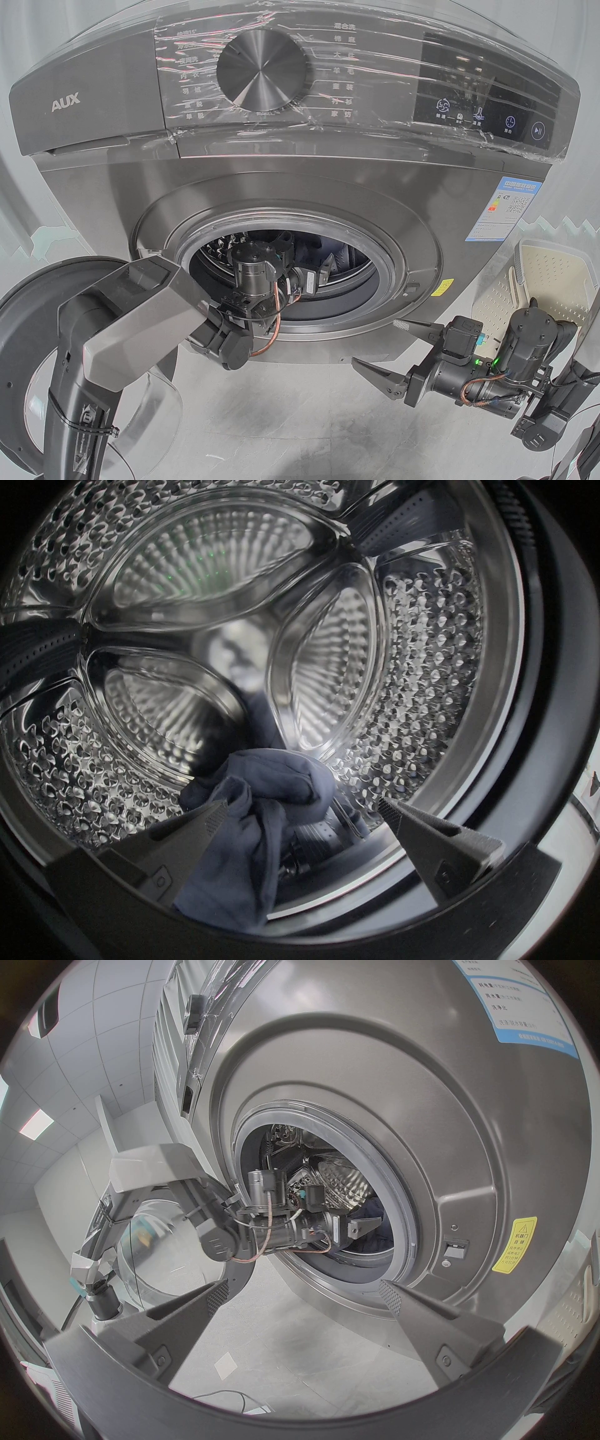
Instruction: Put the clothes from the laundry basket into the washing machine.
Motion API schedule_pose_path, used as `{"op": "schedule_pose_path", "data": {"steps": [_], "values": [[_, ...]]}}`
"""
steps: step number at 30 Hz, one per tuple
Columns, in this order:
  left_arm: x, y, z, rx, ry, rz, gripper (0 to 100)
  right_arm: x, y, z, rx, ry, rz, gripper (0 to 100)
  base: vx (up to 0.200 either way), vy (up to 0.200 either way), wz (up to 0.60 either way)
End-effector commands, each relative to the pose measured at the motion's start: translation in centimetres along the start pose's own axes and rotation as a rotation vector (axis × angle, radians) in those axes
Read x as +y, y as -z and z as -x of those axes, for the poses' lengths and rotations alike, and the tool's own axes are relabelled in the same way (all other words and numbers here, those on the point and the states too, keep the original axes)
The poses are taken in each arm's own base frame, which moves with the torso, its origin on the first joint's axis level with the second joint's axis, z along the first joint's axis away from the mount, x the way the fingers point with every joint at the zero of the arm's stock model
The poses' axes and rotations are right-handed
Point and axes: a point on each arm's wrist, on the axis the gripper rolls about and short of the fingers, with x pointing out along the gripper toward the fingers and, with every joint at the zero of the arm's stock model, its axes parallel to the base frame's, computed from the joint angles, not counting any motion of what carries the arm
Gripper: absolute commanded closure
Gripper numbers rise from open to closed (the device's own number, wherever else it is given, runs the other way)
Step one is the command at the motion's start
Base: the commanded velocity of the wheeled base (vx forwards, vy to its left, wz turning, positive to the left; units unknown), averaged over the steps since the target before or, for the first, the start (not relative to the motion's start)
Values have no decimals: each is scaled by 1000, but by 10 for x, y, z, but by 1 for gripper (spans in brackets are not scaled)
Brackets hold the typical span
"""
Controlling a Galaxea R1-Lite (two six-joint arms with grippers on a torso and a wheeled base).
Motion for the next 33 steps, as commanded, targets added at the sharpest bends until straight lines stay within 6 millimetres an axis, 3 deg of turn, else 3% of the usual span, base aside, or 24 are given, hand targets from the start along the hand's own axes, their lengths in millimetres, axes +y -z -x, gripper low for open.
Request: {"op": "schedule_pose_path", "data": {"steps": [1, 4, 6, 13, 16, 17, 22, 29, 33], "values": [[-27, -18, 44, 23, 81, -7, 0, 0, -1, 2, -3, -2, 0, 0, 0, 0, 0], [-38, -11, 61, 49, 116, -13, 0, 0, -2, 4, -6, -2, 1, 0, 0, 0, 0], [-47, -7, 85, 64, 159, -11, 0, 0, -6, 8, -19, 3, 2, 0, 0, 0, 0], [-48, -12, 149, 51, 232, 8, 0, 1, -7, 21, -19, 4, 3, 0, 0, 0, 0], [-46, -16, 155, 34, 231, 16, 0, 1, -9, 23, -25, 6, 5, 0, 0, 0, 0], [-37, -29, 179, -1, 229, 32, 0, 2, -16, 31, -58, 14, 9, 0, 0, 0, 0], [-24, -62, 216, -67, 233, 85, 0, -2, -23, 54, -92, 63, 14, 0, 0, 0, 0], [-10, -70, 251, -67, 209, 86, 0, -8, -28, 83, -129, 172, 13, 0, 0, 0, 0], [3, -79, 272, -103, 171, 91, 0, -17, -33, 105, -155, 281, 15, 0, -200, 0, 0]]}}
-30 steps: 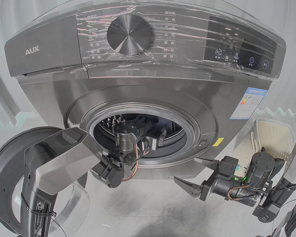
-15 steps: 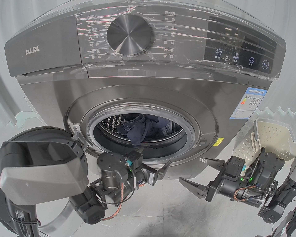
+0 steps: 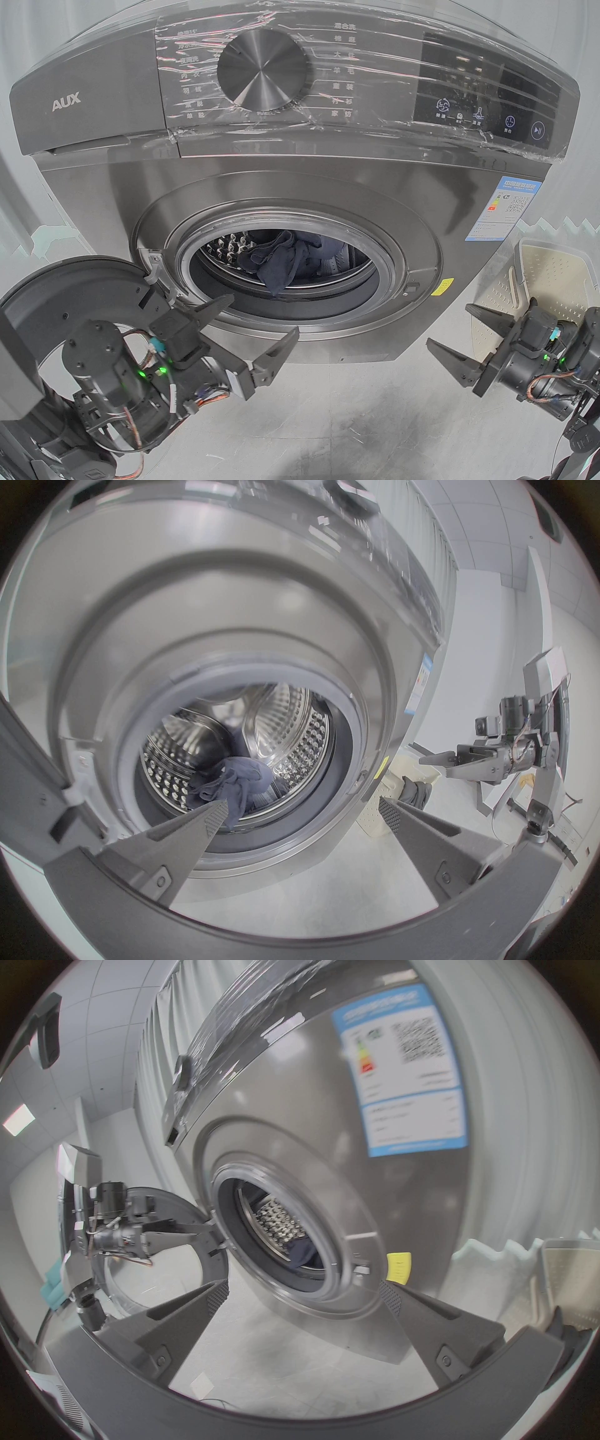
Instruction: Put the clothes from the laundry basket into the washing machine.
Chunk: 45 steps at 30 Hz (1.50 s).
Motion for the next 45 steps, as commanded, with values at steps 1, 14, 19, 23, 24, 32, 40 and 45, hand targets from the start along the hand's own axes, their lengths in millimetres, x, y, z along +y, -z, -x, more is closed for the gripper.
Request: {"op": "schedule_pose_path", "data": {"steps": [1, 14, 19, 23, 24, 32, 40, 45], "values": [[11, -24, 37, -88, -38, 7, 0, -13, -15, 32, -69, 126, 10, 0, -200, 0, 0], [38, -31, 86, -132, -152, -1, 0, -12, -16, 94, 1, 283, 15, 0, -200, 0, 0], [39, -35, 99, -149, -170, 4, 0, -10, -11, 119, 8, 335, 12, 0, -200, 0, 0], [39, -37, 112, -133, -182, -2, 0, -8, -6, 138, -5, 384, 13, 0, -200, 0, 0], [39, -37, 116, -124, -193, -4, 0, -8, -4, 142, -9, 397, 13, 0, 0, 0, 0], [38, -32, 173, -68, -280, 7, 0, 1, 10, 175, -76, 470, 21, 0, 0, 0, 0], [40, -18, 214, -76, -383, -5, 0, 8, 28, 192, -91, 562, 30, 0, 0, -200, 0], [38, -10, 231, -97, -435, -8, 0, 13, 39, 200, -103, 599, 35, 0, 0, -200, 0]]}}
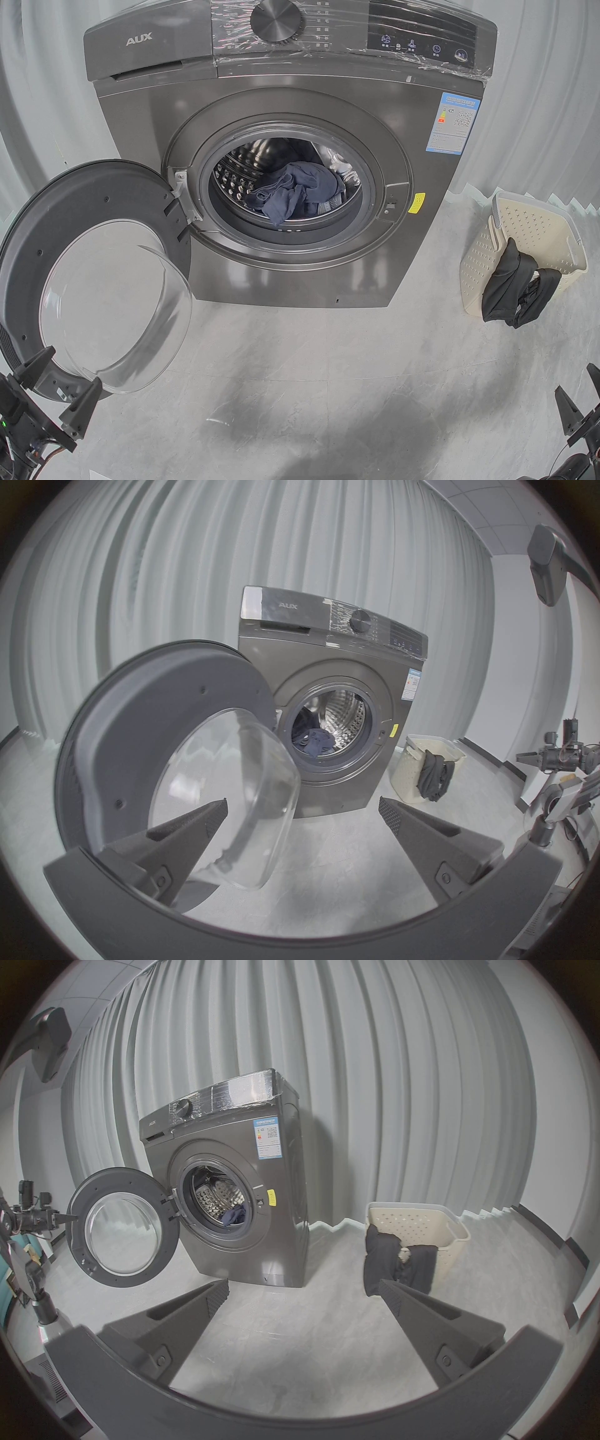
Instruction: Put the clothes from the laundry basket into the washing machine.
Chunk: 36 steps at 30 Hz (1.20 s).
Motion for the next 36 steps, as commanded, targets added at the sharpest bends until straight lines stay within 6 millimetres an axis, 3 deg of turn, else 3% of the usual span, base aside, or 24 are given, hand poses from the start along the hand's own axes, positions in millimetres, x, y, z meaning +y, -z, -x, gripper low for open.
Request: {"op": "schedule_pose_path", "data": {"steps": [1, 11, 20, 23, 36], "values": [[9, 11, 35, -121, -82, 18, 0, 0, 18, 18, -82, 81, -3, 0, 0, -200, 0], [5, 39, 60, -95, -92, -9, 0, 1, 33, 24, -24, 113, 11, 0, 0, -200, 0], [4, 53, 62, 0, -185, -16, 0, 1, 33, 24, -24, 112, 23, 0, 0, -200, 0], [-1, 56, 67, -66, -213, -60, 0, 1, 33, 24, -24, 110, 23, 0, 0, -200, 0], [0, 63, 68, 9, -227, -68, 0, 1, 33, 24, -23, 109, 25, 0, 0, 0, 0]]}}
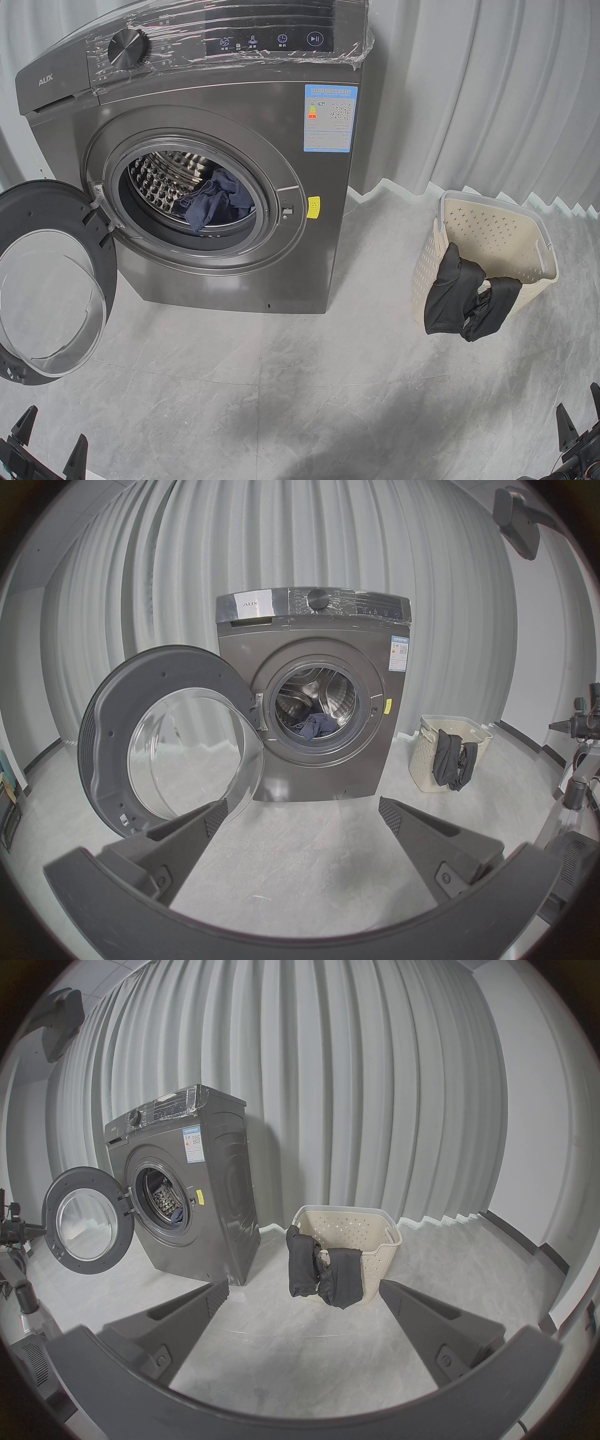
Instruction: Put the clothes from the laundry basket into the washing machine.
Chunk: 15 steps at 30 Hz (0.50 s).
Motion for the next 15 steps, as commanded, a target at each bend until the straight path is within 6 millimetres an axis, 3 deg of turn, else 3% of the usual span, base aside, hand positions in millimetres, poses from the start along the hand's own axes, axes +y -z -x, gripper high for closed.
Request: {"op": "schedule_pose_path", "data": {"steps": [1, 2, 15], "values": [[0, 3, 0, -11, -7, 7, 0, 0, 5, 0, 6, -1, 1, 0, 0, 0, 0], [0, 3, 0, -13, -7, 10, 0, 0, 5, 0, 6, -1, 0, 0, 0, 0, 0], [0, 3, 0, -11, -7, 24, 0, 0, 5, 0, 6, -1, 1, 0, 0, -200, 0]]}}
